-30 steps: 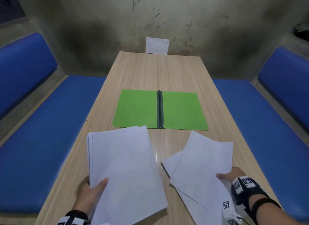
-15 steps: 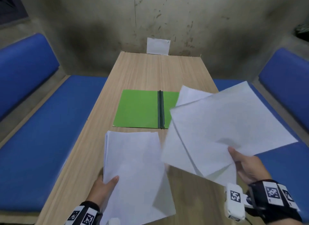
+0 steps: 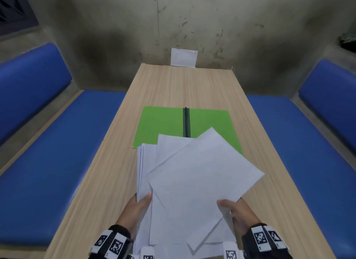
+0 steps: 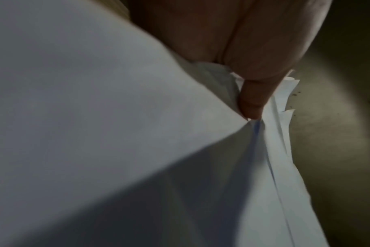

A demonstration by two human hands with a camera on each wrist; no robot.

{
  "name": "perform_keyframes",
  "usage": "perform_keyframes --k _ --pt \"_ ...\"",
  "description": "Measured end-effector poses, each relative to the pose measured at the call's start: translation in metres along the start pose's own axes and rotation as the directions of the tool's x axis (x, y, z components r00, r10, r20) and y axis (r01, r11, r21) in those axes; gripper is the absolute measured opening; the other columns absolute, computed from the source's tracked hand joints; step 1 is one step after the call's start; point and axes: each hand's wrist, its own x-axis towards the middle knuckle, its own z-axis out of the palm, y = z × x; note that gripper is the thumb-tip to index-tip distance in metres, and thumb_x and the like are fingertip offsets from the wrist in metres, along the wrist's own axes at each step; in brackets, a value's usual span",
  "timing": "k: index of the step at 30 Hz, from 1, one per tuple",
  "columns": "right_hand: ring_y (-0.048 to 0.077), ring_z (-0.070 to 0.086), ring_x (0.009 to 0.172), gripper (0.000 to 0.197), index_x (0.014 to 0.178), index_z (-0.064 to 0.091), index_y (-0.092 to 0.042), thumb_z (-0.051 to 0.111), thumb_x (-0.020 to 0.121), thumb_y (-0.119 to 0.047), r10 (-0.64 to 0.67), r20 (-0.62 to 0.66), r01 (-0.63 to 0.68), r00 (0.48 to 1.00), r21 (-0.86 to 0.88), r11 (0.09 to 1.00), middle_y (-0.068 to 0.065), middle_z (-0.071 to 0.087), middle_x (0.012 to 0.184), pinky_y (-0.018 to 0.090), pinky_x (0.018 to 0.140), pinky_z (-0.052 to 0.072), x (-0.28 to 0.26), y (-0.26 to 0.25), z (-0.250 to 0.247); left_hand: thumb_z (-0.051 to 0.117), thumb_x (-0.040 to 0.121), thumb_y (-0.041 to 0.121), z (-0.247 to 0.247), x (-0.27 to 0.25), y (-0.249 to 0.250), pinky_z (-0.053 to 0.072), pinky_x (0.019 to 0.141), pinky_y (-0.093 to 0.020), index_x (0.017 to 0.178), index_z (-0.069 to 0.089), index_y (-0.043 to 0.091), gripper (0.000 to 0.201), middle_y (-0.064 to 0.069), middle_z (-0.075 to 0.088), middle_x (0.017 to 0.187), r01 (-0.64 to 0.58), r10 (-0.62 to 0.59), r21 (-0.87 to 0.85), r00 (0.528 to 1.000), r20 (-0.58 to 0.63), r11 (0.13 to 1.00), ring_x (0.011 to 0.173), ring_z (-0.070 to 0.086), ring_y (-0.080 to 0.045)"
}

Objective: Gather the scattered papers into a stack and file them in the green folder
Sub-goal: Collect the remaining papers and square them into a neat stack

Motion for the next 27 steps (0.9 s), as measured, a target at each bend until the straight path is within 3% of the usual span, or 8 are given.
perform_keyframes --k 3,6,9,13,18,20,23,27 --pt "0.028 0.068 0.093 0.042 0.104 0.065 -0.004 0.076 0.063 0.001 0.060 0.057 -0.055 0.997 -0.077 0.995 0.009 0.075 0.095 0.036 0.079 0.050 -0.003 0.004 0.006 0.061 0.078 0.054 0.001 0.002 0.001 0.040 0.104 -0.047 0.118 0.061 0.021 0.052 -0.002 0.068 0.119 -0.022 0.022 -0.001 1.000 -0.005 1.000 0.113 0.061 -0.024" --pt "0.035 0.067 0.094 0.076 0.098 0.067 0.001 0.091 0.027 -0.011 0.141 0.125 -0.125 0.982 -0.129 0.984 0.013 0.076 0.092 0.043 0.092 0.049 -0.001 0.008 0.006 0.038 0.069 0.083 -0.003 0.004 0.002 0.025 0.115 -0.046 0.139 0.039 0.023 0.092 0.006 0.040 0.142 -0.070 0.075 0.040 0.984 -0.160 0.997 0.136 0.035 -0.021" --pt "0.029 0.067 0.082 0.030 0.089 0.067 0.000 0.073 0.062 0.012 0.142 0.109 -0.123 0.984 -0.164 0.979 0.005 0.077 0.072 0.035 0.076 0.051 -0.006 0.003 0.008 0.035 0.044 0.097 -0.009 0.004 0.006 0.019 0.118 -0.048 0.141 0.035 0.023 0.123 -0.003 0.038 0.149 0.005 -0.011 -0.060 0.995 -0.097 0.998 0.138 0.033 -0.026" --pt "0.029 0.067 0.085 0.020 0.088 0.068 0.000 0.064 0.074 0.013 0.096 0.022 -0.090 0.995 -0.192 0.977 0.009 0.076 0.079 0.033 0.075 0.051 -0.006 -0.001 0.008 0.067 0.024 0.084 -0.008 -0.008 0.029 0.038 0.105 -0.045 0.135 0.043 0.007 0.137 -0.009 0.060 0.129 0.049 -0.039 -0.117 0.995 0.090 0.992 0.123 0.051 -0.026" --pt "0.017 0.065 0.088 0.019 0.092 0.068 -0.008 0.067 0.076 0.003 -0.041 0.012 0.043 0.999 -0.247 0.968 0.002 0.072 0.088 0.025 0.076 0.048 -0.015 -0.011 0.014 0.082 0.042 0.058 0.000 -0.035 0.068 0.054 0.066 -0.017 0.104 0.062 0.023 0.074 0.004 0.075 0.101 -0.035 -0.017 0.127 0.924 0.382 0.991 0.085 0.071 -0.003" --pt "0.015 0.066 0.090 0.023 0.091 0.067 -0.014 0.063 0.078 0.004 -0.094 0.055 0.105 0.994 -0.257 0.961 -0.002 0.073 0.087 0.024 0.075 0.048 -0.019 -0.018 0.020 0.077 0.062 0.046 0.007 -0.035 0.069 0.051 0.074 -0.012 0.110 0.053 0.026 0.057 0.013 0.071 0.097 -0.182 0.046 0.416 0.948 0.314 0.891 0.085 0.065 0.010" --pt "0.016 0.062 0.093 0.017 0.085 0.063 -0.020 0.058 0.086 -0.005 -0.150 0.084 0.169 0.985 -0.319 0.932 -0.004 0.068 0.087 0.024 0.079 0.042 -0.024 -0.026 0.030 0.062 0.083 0.028 0.013 -0.034 0.068 0.046 0.094 -0.034 0.106 0.050 0.035 0.027 -0.002 0.065 0.110 -0.277 0.247 0.622 0.959 0.136 0.733 0.102 0.061 -0.014" --pt "0.001 0.052 0.054 0.026 0.063 0.054 -0.019 0.059 0.082 -0.002 -0.307 0.107 0.323 0.945 -0.426 0.845 -0.013 0.061 0.058 0.020 0.058 0.041 -0.028 -0.041 0.034 0.063 0.077 0.034 0.013 -0.037 0.073 0.039 0.069 -0.026 0.091 0.054 0.031 0.017 -0.006 0.060 0.087 -0.327 0.415 0.630 0.910 0.008 0.704 0.078 0.054 -0.020"
